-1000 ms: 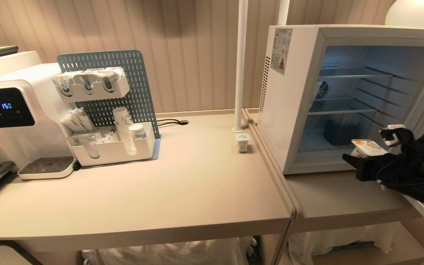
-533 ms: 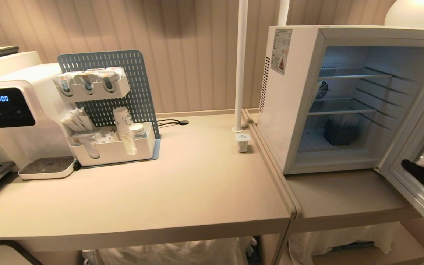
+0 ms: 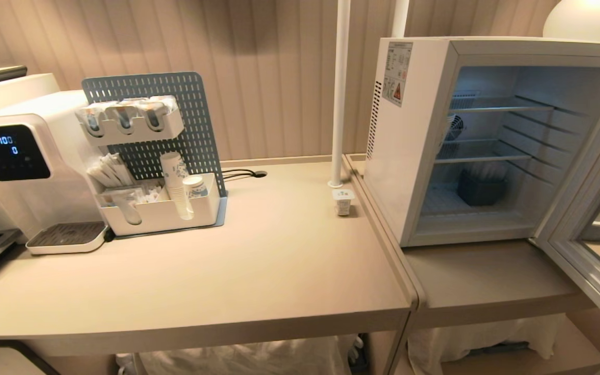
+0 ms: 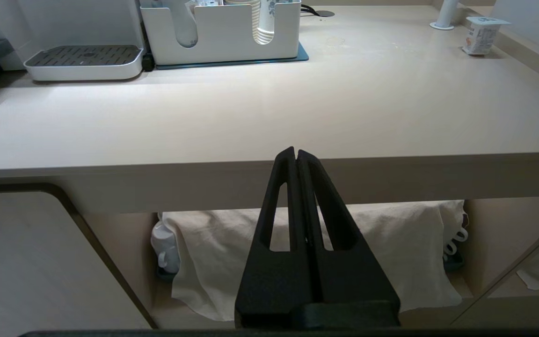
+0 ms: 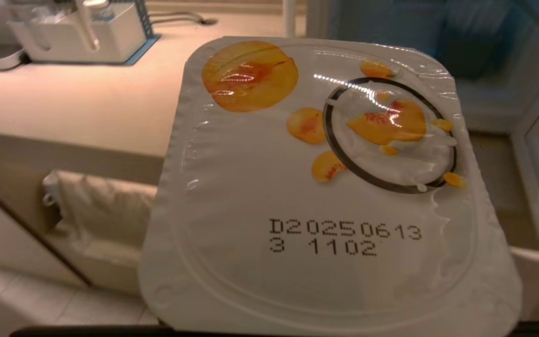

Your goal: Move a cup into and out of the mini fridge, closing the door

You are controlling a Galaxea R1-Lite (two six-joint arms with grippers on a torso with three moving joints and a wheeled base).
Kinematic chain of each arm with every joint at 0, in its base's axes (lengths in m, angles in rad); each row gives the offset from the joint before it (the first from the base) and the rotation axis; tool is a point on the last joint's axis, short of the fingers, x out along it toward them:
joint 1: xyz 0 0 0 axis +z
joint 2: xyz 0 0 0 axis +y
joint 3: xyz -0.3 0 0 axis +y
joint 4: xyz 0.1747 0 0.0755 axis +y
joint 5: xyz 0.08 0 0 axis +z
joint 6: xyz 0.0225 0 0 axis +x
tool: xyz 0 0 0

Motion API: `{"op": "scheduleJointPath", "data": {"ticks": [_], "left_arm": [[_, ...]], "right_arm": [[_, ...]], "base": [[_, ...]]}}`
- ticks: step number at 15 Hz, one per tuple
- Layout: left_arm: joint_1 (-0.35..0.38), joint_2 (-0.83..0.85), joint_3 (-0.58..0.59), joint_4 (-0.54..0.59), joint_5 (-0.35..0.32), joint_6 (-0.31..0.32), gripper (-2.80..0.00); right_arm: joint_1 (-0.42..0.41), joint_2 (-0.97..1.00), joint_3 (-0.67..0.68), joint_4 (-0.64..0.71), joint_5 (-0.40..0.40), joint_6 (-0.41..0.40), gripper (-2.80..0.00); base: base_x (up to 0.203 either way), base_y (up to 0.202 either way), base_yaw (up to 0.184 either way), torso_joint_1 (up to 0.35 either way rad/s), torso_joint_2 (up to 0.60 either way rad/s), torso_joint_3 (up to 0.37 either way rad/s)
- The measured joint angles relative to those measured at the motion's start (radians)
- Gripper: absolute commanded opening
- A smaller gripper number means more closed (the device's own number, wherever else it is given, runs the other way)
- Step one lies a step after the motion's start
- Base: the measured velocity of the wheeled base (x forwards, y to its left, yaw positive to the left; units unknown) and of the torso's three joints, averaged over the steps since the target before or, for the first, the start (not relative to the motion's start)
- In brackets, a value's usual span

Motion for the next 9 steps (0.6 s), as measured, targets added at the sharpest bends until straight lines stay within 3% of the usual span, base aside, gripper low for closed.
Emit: {"op": "scheduleJointPath", "data": {"ticks": [2, 4, 9], "left_arm": [[0.000, 0.000, 0.000, 0.000, 0.000, 0.000, -2.80], [0.000, 0.000, 0.000, 0.000, 0.000, 0.000, -2.80], [0.000, 0.000, 0.000, 0.000, 0.000, 0.000, -2.80]], "right_arm": [[0.018, -0.144, -0.002, 0.138, -0.014, 0.021, -2.80], [0.026, -0.228, 0.027, 0.159, -0.075, 0.060, -2.80], [0.029, -0.284, 0.327, -0.237, -0.167, 0.069, -2.80]], "base": [[0.000, 0.000, 0.000, 0.000, 0.00, 0.000], [0.000, 0.000, 0.000, 0.000, 0.00, 0.000], [0.000, 0.000, 0.000, 0.000, 0.00, 0.000]]}}
